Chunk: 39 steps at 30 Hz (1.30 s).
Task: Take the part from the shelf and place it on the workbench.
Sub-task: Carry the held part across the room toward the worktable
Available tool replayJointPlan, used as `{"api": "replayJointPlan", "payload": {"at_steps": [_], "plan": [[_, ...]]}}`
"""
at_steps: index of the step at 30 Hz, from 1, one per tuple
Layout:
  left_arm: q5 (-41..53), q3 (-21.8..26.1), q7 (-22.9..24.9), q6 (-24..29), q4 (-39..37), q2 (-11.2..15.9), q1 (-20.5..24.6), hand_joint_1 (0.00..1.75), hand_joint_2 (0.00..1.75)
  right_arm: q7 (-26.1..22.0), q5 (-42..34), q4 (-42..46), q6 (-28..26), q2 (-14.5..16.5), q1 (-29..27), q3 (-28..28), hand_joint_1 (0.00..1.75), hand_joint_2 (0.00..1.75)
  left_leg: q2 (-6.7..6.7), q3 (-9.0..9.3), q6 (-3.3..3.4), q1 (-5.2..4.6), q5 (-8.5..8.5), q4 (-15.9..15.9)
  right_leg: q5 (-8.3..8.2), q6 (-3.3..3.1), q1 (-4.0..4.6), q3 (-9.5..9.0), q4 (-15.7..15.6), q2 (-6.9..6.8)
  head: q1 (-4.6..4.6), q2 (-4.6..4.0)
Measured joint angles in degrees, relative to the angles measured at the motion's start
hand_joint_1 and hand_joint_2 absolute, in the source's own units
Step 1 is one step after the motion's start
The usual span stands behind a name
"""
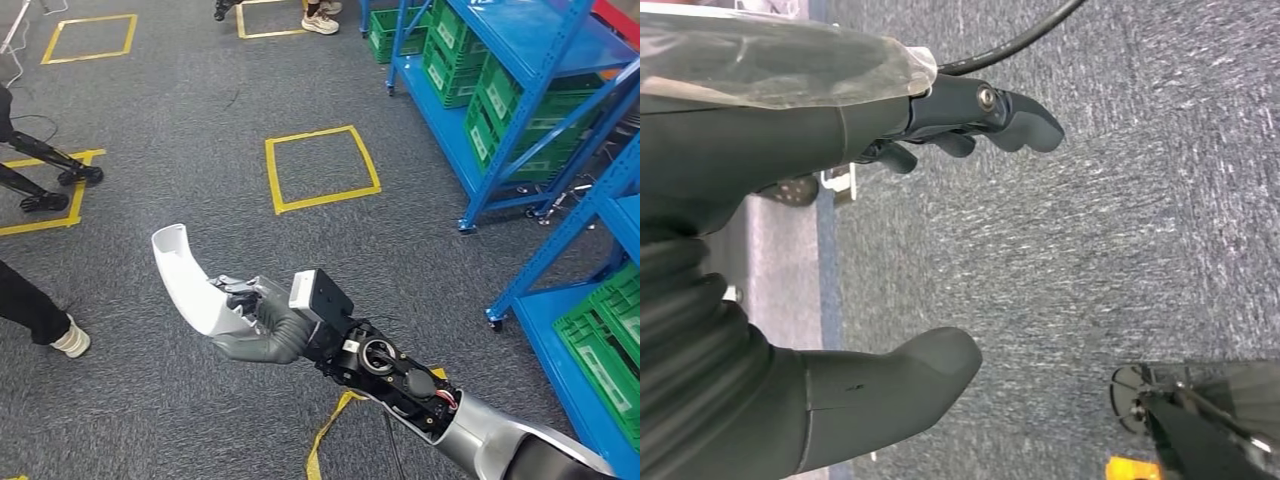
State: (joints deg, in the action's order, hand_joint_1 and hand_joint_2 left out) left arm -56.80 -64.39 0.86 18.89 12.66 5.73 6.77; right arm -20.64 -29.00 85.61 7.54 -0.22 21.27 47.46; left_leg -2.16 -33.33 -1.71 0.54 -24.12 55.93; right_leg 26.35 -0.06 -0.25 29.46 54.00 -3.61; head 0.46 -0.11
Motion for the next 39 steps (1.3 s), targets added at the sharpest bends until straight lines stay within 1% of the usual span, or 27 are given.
{"api": "replayJointPlan", "payload": {"at_steps": [1, 3, 5, 6, 7, 9, 10, 11, 12, 13, 15, 16, 17, 19, 21, 23, 24, 25, 26, 27, 29, 31, 32, 34, 36, 37, 39], "plan": [[0.0, 0.0, 0.04, 0.01, 0.0, 0.03, 0.04, 0.0, 1.75, -0.03, -0.01, 0.01, 0.0, 0.0, 0.01, -0.01, 1.75, 1.75, -0.37, 0.92, 0.36, -0.18, 0.43, -1.85, 0.16, 0.27, 0.17, -0.09, 0.03, -0.36, 0.12, 0.0], [-0.01, 0.0, 0.09, 0.01, 0.0, 0.05, -0.01, 0.0, 1.75, -0.07, -0.02, 0.01, 0.0, 0.0, 0.03, -0.03, 1.75, 1.75, 0.42, 1.04, 1.08, -0.33, 0.46, -2.42, 0.39, 0.79, 0.3, -0.3, 0.03, -1.12, 0.39, 0.0], [-0.02, 0.0, 0.1, 0.01, 0.0, 0.02, -0.1, 0.0, 1.75, -0.1, -0.02, 0.05, 0.0, 0.0, 0.03, -0.03, 1.75, 1.75, 1.3, 1.18, 1.69, -0.1, 0.57, -2.64, 1.42, 1.38, 0.06, -0.16, 1.07, -0.48, 0.51, 0.0], [-0.02, 0.0, 0.11, 0.0, 0.0, -0.01, -0.09, 0.0, 1.75, -0.12, -0.02, 0.08, 0.0, 0.0, 0.03, -0.05, 1.75, 1.75, 1.66, 1.28, 2.0, 0.05, 0.67, -2.78, 2.83, 1.64, -0.05, 0.64, 3.16, 0.51, 0.69, 0.0], [-0.02, 0.0, 0.11, 0.01, 0.0, -0.03, -0.07, 0.0, 1.75, -0.13, -0.02, 0.1, 0.0, -0.02, -0.02, -0.06, 1.75, 1.75, 2.06, 1.34, 2.22, 0.17, 0.72, -2.86, 4.78, 1.86, -0.17, 2.12, 6.6, 1.72, 0.97, 0.0], [-0.03, 0.0, 0.11, 0.01, 0.0, -0.01, -0.03, 0.0, 1.75, -0.13, -0.02, 0.08, 0.0, -0.06, -0.21, -0.08, 1.75, 1.75, 3.03, 1.32, 2.44, 0.17, 0.72, -2.83, 8.56, 2.11, -0.2, 6.09, 15.15, 3.02, 1.61, 0.0], [-0.03, 0.0, 0.1, 0.01, 0.0, 0.0, -0.04, 0.0, 1.75, -0.12, -0.02, 0.05, 0.0, -0.08, -0.31, -0.07, 1.75, 1.75, 3.63, 1.33, 2.45, 0.15, 0.72, -2.79, 9.19, 2.16, -0.21, 7.48, 17.85, 3.17, 1.8, 0.0], [-0.03, 0.0, 0.11, 0.0, 0.0, 0.01, -0.05, 0.0, 1.75, -0.12, -0.02, 0.03, 0.0, -0.09, -0.37, -0.07, 1.75, 1.75, 4.27, 1.37, 2.44, 0.15, 0.7, -2.73, 8.56, 2.14, -0.22, 7.85, 18.23, 3.23, 1.92, 0.0], [-0.03, 0.0, 0.12, 0.0, 0.0, 0.01, -0.06, 0.0, 1.75, -0.12, -0.02, 0.01, 0.0, -0.09, -0.38, -0.07, 1.75, 1.75, 4.95, 1.44, 2.39, 0.16, 0.67, -2.66, 6.74, 2.03, -0.25, 7.04, 16.08, 3.38, 2.02, 0.0], [-0.03, 0.0, 0.12, -0.01, 0.0, -0.02, -0.06, 0.0, 1.75, -0.12, -0.02, 0.01, 0.0, -0.09, -0.37, -0.08, 1.75, 1.75, 5.63, 1.51, 2.31, 0.19, 0.62, -2.58, 4.21, 1.85, -0.28, 5.35, 12.05, 3.94, 2.14, 0.0], [-0.03, 0.0, 0.13, -0.01, 0.0, -0.13, -0.01, 0.0, 1.75, -0.13, -0.02, 0.01, 0.0, -0.1, -0.35, -0.08, 1.75, 1.75, 6.88, 1.34, 1.96, 0.18, 0.54, -2.31, 0.54, 1.42, -0.49, 2.02, 3.99, 6.55, 2.27, 0.0], [-0.03, 0.0, 0.13, -0.01, 0.0, -0.17, 0.02, 0.0, 1.75, -0.13, -0.02, 0.01, 0.0, -0.11, -0.35, -0.08, 1.75, 1.75, 7.4, 1.08, 1.68, 0.23, 0.61, -2.22, -0.16, 1.25, -0.53, 1.2, 1.77, 7.64, 2.25, 0.0], [-0.03, 0.0, 0.13, -0.01, 0.0, -0.2, 0.01, 0.0, 1.75, -0.12, -0.02, 0.01, 0.0, -0.11, -0.36, -0.07, 1.75, 1.75, 7.93, 0.79, 1.34, 0.27, 0.73, -2.21, -0.13, 1.08, -0.51, 0.98, 0.99, 8.2, 2.18, 0.0], [-0.03, 0.0, 0.15, 0.0, -0.03, -0.13, -0.17, 0.0, 1.75, -0.11, -0.02, 0.02, -0.01, -0.11, -0.32, -0.06, 1.75, 1.75, 8.67, 0.45, 0.66, 0.44, 0.93, -2.28, -0.28, 0.62, -0.51, 0.89, 0.64, 7.31, 2.04, 0.0], [-0.09, 0.0, 0.25, 0.0, -0.07, -0.09, -0.29, 0.0, 1.75, -0.14, -0.02, 0.04, 0.02, -0.11, -0.22, -0.06, 1.75, 1.75, 6.74, -0.57, 0.07, 0.33, -0.41, -0.19, -0.54, -0.03, -0.73, 0.59, 0.18, 6.0, 1.46, 0.0], [-0.22, 0.0, 0.51, 0.01, -0.09, -0.12, -0.14, 0.0, 1.75, -0.17, -0.03, 0.03, 0.16, -0.11, -0.2, -0.04, 1.75, 1.75, 3.8, -3.87, -0.5, 0.29, -3.96, 6.57, -0.6, -0.48, -0.7, 0.49, -0.02, 4.53, 0.61, 0.0], [-0.29, 0.0, 0.67, 0.02, -0.09, -0.14, -0.05, 0.0, 1.75, -0.19, -0.04, 0.01, 0.27, -0.11, -0.2, -0.03, 1.75, 1.75, 3.13, -6.0, -0.74, 0.36, -5.76, 10.84, -0.57, -0.61, -0.63, 0.53, -0.02, 3.76, 0.31, 0.0], [-0.33, 0.0, 0.81, 0.04, -0.09, -0.15, -0.03, 0.0, 1.75, -0.19, -0.05, -0.01, 0.37, -0.11, -0.21, -0.02, 1.75, 1.75, 2.83, -7.59, -0.91, 0.4, -6.81, 14.08, -0.54, -0.64, -0.56, 0.57, -0.02, 3.03, 0.2, 0.0], [-0.34, 0.0, 0.91, 0.08, -0.09, -0.15, -0.05, 0.0, 1.75, -0.2, -0.06, -0.03, 0.43, -0.11, -0.22, 0.0, 1.75, 1.75, 2.65, -8.17, -0.99, 0.41, -6.81, 15.34, -0.5, -0.63, -0.54, 0.59, -0.02, 2.34, 0.13, 0.0], [-0.32, 0.0, 0.97, 0.12, -0.09, -0.14, -0.09, 0.0, 1.75, -0.2, -0.07, -0.04, 0.47, -0.11, -0.22, 0.01, 1.75, 1.75, 2.5, -7.46, -0.98, 0.42, -5.71, 14.07, -0.45, -0.59, -0.54, 0.55, -0.01, 1.72, 0.06, 0.0], [-0.21, 0.0, 1.03, 0.17, -0.09, -0.07, -0.1, 0.0, 1.75, -0.21, -0.07, -0.03, 0.45, -0.11, -0.21, 0.0, 1.75, 1.75, 1.25, -2.98, -0.67, 0.33, -1.96, 5.9, -0.27, -0.35, -0.48, 0.34, -0.01, 0.69, -0.06, 0.0], [-0.11, 0.0, 1.05, 0.17, -0.09, 0.01, 0.01, 0.0, 1.75, -0.22, -0.07, 0.0, 0.44, -0.11, -0.19, -0.04, 1.75, 1.75, -0.01, 0.58, 0.04, -0.01, 0.25, -0.87, 0.01, 0.13, -0.14, 0.2, 0.09, -0.12, -0.03, 0.0], [-0.08, 0.0, 1.05, 0.18, -0.09, 0.03, 0.03, 0.0, 1.75, -0.2, -0.07, 0.01, 0.45, -0.11, -0.19, -0.05, 1.75, 1.75, -0.19, 1.15, 0.4, -0.19, 0.45, -2.1, 0.12, 0.39, 0.04, 0.14, 0.13, -0.48, 0.08, 0.0], [-0.22, 0.0, 1.05, 0.25, -0.09, 0.04, -0.04, 0.0, 1.75, -0.08, -0.07, 0.03, 0.51, -0.11, -0.21, -0.03, 1.75, 1.75, 0.78, 1.09, 1.09, -0.28, 0.47, -2.27, 0.35, 0.9, 0.15, 0.0, 0.16, -1.14, 0.37, 0.0], [-0.57, 0.0, 1.04, 0.38, -0.09, 0.02, -0.14, 0.0, 1.75, 0.07, -0.07, 0.05, 0.68, -0.11, -0.21, -0.01, 1.75, 1.75, 1.57, 1.24, 1.75, -0.06, 0.6, -2.52, 1.82, 1.41, -0.04, 0.49, 1.89, -0.14, 0.55, 0.0], [-0.74, 0.0, 1.04, 0.45, -0.09, 0.01, -0.13, 0.0, 1.75, 0.1, -0.07, 0.05, 0.84, -0.11, -0.22, 0.0, 1.75, 1.75, 1.93, 1.34, 2.06, 0.07, 0.68, -2.66, 3.41, 1.62, -0.15, 1.56, 4.46, 0.87, 0.79, 0.0], [-0.98, 0.0, 1.01, 0.58, -0.09, 0.0, -0.07, 0.0, 1.75, 0.11, -0.07, -0.09, 1.19, -0.11, -0.28, 0.04, 1.75, 1.75, 2.73, 1.32, 2.42, 0.13, 0.69, -2.67, 7.4, 1.87, -0.26, 5.26, 12.72, 2.69, 1.38, 0.0]]}}
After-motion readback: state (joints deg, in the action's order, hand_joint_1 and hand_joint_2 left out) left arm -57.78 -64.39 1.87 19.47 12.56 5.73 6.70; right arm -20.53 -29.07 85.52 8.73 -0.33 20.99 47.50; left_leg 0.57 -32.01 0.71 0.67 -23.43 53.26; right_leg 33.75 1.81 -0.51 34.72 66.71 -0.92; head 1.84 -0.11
